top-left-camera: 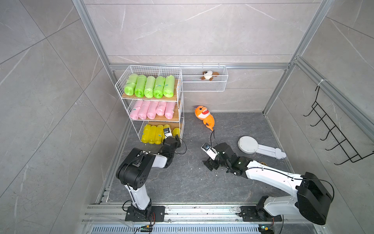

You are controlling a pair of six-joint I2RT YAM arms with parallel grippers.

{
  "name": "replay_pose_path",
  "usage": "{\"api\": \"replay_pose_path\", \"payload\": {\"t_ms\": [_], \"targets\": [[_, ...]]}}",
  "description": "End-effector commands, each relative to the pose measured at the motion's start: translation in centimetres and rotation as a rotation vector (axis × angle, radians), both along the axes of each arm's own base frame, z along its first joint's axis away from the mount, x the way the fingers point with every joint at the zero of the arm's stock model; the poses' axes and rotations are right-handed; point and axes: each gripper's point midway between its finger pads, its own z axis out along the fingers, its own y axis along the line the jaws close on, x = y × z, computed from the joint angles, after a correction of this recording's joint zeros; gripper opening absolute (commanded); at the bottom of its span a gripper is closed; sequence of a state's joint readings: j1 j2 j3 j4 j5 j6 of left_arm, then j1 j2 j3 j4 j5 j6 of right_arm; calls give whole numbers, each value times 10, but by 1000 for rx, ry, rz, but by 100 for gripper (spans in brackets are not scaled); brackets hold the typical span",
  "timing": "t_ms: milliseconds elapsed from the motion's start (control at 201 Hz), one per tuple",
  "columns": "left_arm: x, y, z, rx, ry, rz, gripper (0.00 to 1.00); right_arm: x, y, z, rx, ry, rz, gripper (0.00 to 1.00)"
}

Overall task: Sort the rolls of trash bags by color and place them on the shelf
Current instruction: Place the roll of trash bags on the shelf.

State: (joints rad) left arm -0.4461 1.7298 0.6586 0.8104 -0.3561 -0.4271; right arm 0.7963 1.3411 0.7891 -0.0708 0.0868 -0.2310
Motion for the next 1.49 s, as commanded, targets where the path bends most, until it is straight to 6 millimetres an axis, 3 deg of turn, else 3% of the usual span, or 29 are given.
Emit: {"api": "replay_pose_path", "payload": {"t_ms": [0, 169, 304, 423, 652, 1060, 1274, 1488], "targets": [[-13, -9, 24, -72, -23, -49, 62, -2, -6, -9, -8, 26, -26, 96], [-35, -11, 11, -107, 60, -99, 61, -3, -5, -10, 9, 37, -31, 96], [-42, -16, -8, -96, 138, -135, 45, -4, -2, -8, 35, 44, -26, 96], [-38, -19, -17, -87, 180, -154, 32, -3, -1, -7, 37, 48, -28, 96], [-18, -13, -26, -71, 203, -139, 20, -6, -4, -9, 34, 48, -31, 96], [9, -23, -27, -66, 191, -148, 19, -5, -3, -12, 30, 53, -35, 96], [-13, -22, -10, -122, 164, -161, 29, 0, -11, -4, 51, 28, -87, 96], [-48, -8, 19, -147, 112, -155, 43, 19, -33, 34, 74, -74, -241, 97]]}}
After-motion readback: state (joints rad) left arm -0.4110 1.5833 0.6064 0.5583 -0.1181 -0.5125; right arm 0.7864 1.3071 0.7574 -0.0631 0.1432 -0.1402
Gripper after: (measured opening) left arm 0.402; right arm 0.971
